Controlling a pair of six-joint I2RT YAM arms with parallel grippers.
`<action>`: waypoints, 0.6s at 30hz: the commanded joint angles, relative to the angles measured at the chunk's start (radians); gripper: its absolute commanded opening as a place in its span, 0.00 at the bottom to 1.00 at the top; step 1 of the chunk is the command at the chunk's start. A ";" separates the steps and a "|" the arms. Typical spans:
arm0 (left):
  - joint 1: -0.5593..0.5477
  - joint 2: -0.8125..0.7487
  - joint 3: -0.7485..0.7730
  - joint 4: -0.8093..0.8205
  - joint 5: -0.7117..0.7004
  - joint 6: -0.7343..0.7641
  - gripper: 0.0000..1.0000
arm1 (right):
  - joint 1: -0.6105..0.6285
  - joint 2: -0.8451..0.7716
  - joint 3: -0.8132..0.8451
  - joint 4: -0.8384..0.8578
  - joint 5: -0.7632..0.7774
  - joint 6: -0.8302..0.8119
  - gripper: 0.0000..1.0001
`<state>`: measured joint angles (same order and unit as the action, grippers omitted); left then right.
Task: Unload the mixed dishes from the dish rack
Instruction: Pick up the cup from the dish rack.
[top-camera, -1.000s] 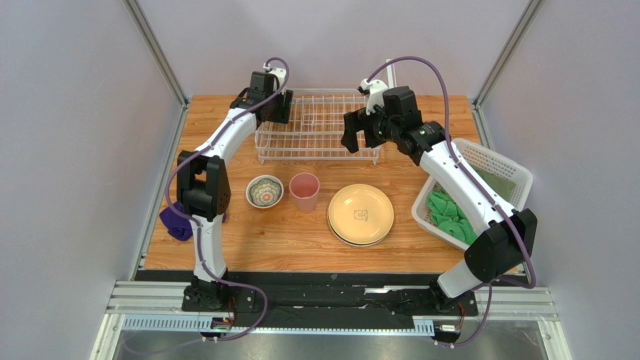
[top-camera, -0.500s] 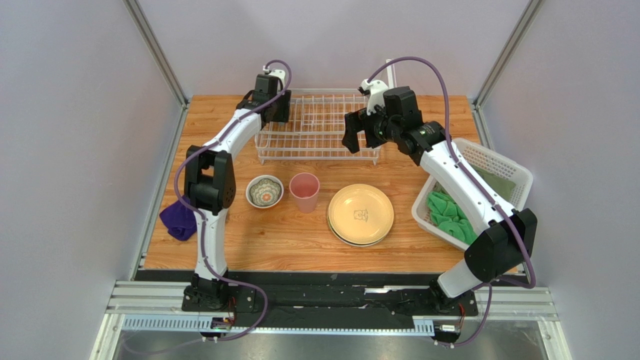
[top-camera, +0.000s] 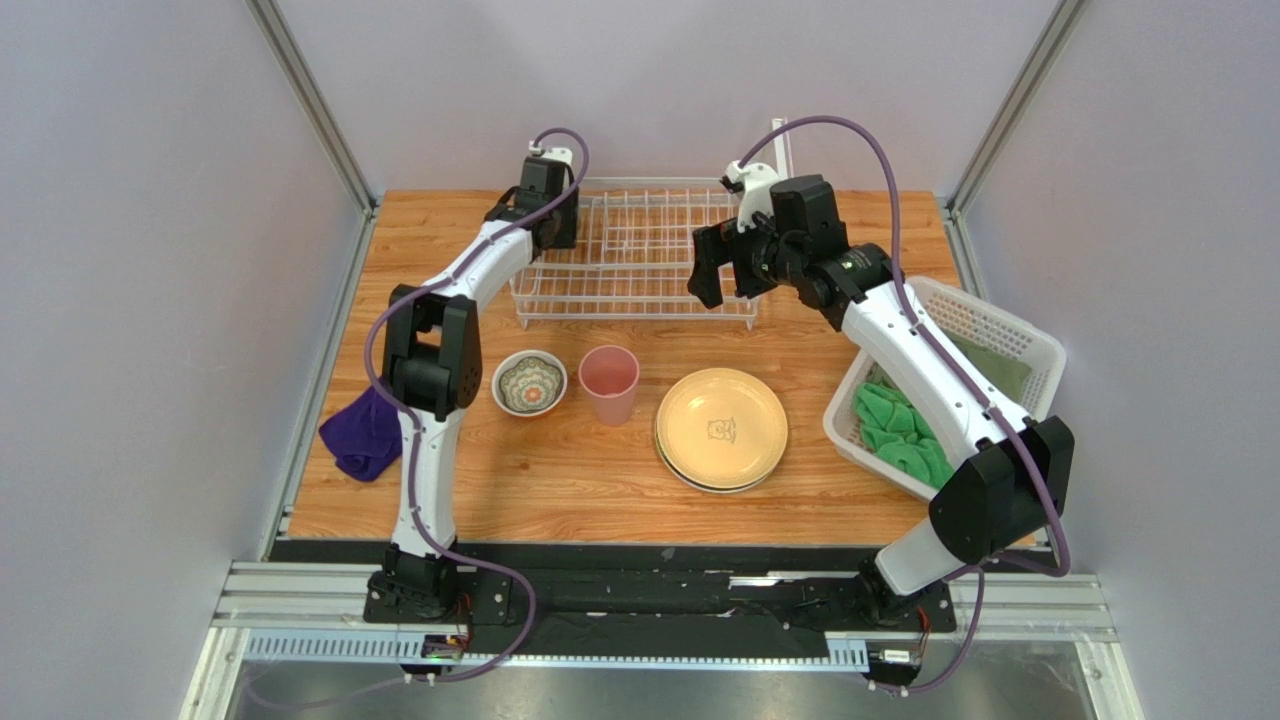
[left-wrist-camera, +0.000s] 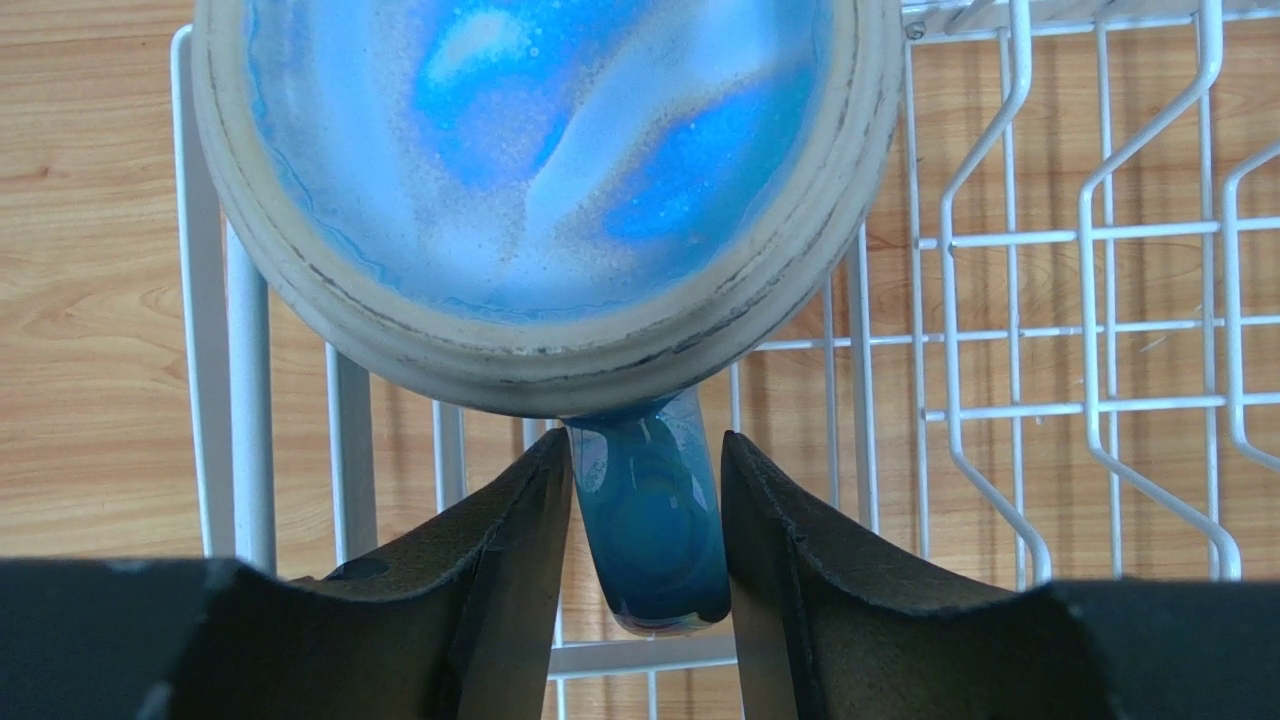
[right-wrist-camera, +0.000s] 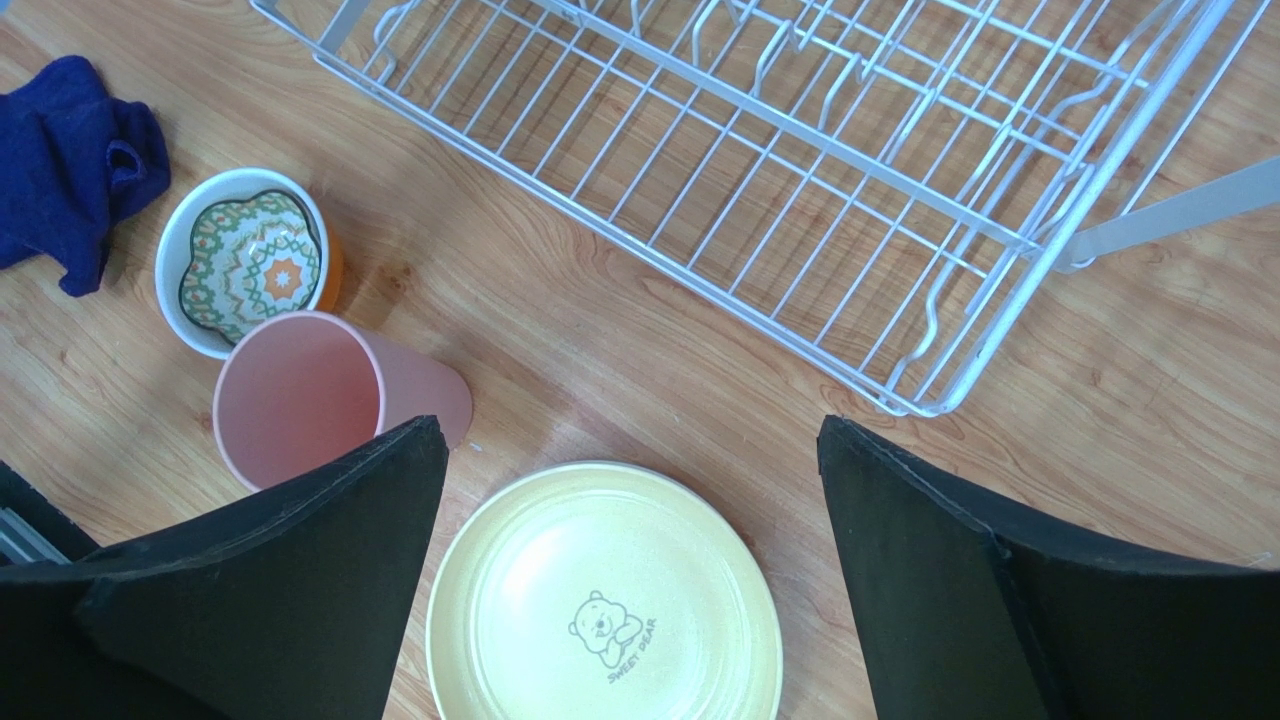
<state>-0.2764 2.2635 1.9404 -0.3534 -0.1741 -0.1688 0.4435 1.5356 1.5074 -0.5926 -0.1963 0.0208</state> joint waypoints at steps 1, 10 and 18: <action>-0.001 0.010 0.046 0.047 -0.031 -0.005 0.48 | -0.005 -0.015 -0.004 0.016 -0.018 -0.009 0.99; -0.001 0.008 0.054 0.056 -0.027 0.014 0.32 | -0.008 -0.012 -0.018 0.016 -0.028 -0.009 0.99; -0.001 -0.012 0.042 0.051 -0.019 0.011 0.22 | -0.009 -0.011 -0.019 0.020 -0.034 -0.007 0.99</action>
<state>-0.2779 2.2662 1.9442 -0.3386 -0.1848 -0.1665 0.4385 1.5356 1.4860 -0.5934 -0.2134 0.0212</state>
